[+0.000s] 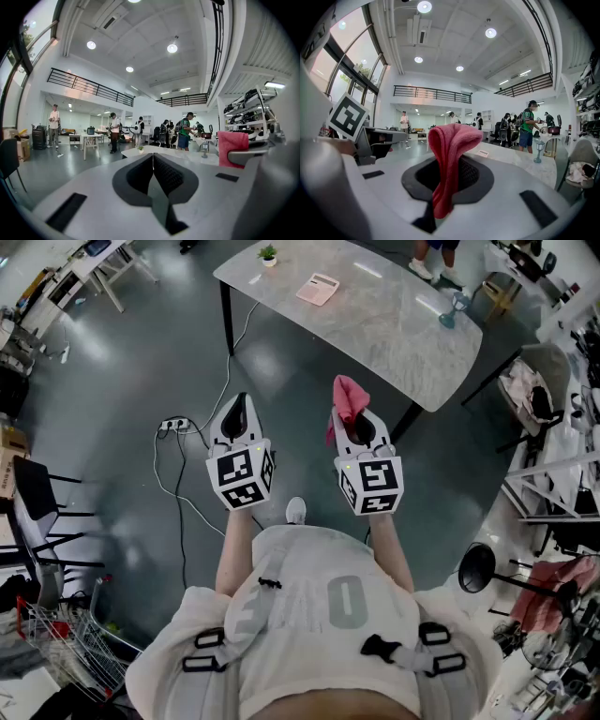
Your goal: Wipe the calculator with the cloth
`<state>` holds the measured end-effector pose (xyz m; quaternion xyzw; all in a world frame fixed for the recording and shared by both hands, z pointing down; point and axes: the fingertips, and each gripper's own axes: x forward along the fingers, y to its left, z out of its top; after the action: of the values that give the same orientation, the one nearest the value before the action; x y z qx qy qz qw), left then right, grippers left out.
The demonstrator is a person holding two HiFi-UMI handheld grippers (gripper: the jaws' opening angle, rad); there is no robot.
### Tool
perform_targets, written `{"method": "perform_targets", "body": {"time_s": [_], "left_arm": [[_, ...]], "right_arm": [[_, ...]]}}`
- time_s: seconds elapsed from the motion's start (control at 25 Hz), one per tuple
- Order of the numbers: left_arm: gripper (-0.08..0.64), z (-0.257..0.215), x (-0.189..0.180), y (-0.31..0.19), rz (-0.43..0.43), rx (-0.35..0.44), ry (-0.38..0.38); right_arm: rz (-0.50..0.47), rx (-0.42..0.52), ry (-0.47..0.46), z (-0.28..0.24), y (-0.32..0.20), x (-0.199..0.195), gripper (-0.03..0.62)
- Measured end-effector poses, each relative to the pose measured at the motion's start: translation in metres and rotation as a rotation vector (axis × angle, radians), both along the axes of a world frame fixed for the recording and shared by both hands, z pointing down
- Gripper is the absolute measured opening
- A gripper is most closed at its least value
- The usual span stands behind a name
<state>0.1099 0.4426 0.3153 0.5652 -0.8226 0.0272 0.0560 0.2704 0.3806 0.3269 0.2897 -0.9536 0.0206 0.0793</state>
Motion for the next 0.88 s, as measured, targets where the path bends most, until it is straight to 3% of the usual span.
{"method": "perform_targets", "body": {"time_s": [0.32,0.44,0.6,0.88], "left_arm": [[0.021,-0.003,-0.015,-0.003,-0.005,0.027,0.028],[0.02,0.001,-0.024,-0.009,-0.005,-0.003,0.006],[0.02,0.01,-0.036,-0.017,0.008,-0.014,0.036],[0.02,0.011,-0.084,-0.035,0.003,0.031,0.077]], "right_arm": [[-0.001,-0.02,0.002,0.005,-0.006,-0.012,0.046],[-0.012,-0.024,0.001,0.005,-0.009,-0.022,0.046],[-0.003,-0.026,0.006,0.009,-0.016,-0.036,0.055],[-0.001,-0.041,-0.038,0.006,-0.04,-0.074,0.057]]}}
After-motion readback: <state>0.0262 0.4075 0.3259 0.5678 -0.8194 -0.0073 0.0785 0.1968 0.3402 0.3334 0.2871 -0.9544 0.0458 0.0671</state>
